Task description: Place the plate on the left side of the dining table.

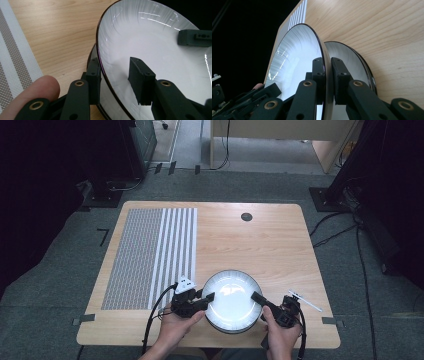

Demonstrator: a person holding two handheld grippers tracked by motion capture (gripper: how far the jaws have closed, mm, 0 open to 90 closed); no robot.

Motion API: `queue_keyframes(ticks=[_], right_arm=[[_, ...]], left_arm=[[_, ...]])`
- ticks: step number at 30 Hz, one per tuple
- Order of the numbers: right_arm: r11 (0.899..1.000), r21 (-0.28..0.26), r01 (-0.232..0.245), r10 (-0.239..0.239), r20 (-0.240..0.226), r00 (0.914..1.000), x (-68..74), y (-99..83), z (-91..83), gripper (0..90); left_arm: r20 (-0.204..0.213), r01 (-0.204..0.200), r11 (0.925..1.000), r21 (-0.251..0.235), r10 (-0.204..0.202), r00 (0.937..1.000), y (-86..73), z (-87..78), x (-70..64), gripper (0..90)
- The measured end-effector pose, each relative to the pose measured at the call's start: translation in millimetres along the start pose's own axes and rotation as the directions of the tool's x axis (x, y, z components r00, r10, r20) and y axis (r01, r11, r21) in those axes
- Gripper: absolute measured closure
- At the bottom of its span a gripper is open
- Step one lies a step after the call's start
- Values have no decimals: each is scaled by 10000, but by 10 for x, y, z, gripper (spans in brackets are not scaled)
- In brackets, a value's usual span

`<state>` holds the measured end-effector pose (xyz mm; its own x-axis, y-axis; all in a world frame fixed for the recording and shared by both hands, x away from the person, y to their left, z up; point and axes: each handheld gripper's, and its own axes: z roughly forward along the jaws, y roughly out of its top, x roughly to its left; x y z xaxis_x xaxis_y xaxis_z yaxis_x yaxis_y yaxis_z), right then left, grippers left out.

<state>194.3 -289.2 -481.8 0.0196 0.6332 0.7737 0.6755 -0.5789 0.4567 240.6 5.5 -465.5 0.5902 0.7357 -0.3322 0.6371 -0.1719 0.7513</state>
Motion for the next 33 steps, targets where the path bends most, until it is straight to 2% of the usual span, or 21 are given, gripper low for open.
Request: queue_keyframes(ticks=[14, 33], right_arm=[[9998, 186, 72, -67, -255, 9997, 223, 84, 160, 829], [9991, 391, 164, -151, -350, 9993, 434, 140, 381, 828]], left_arm=[[-272, 120, 9994, -340, -130, 9995, 126, -167, 140, 632], [-482, 417, 9977, -532, -443, 9979, 217, -304, 329, 632]])
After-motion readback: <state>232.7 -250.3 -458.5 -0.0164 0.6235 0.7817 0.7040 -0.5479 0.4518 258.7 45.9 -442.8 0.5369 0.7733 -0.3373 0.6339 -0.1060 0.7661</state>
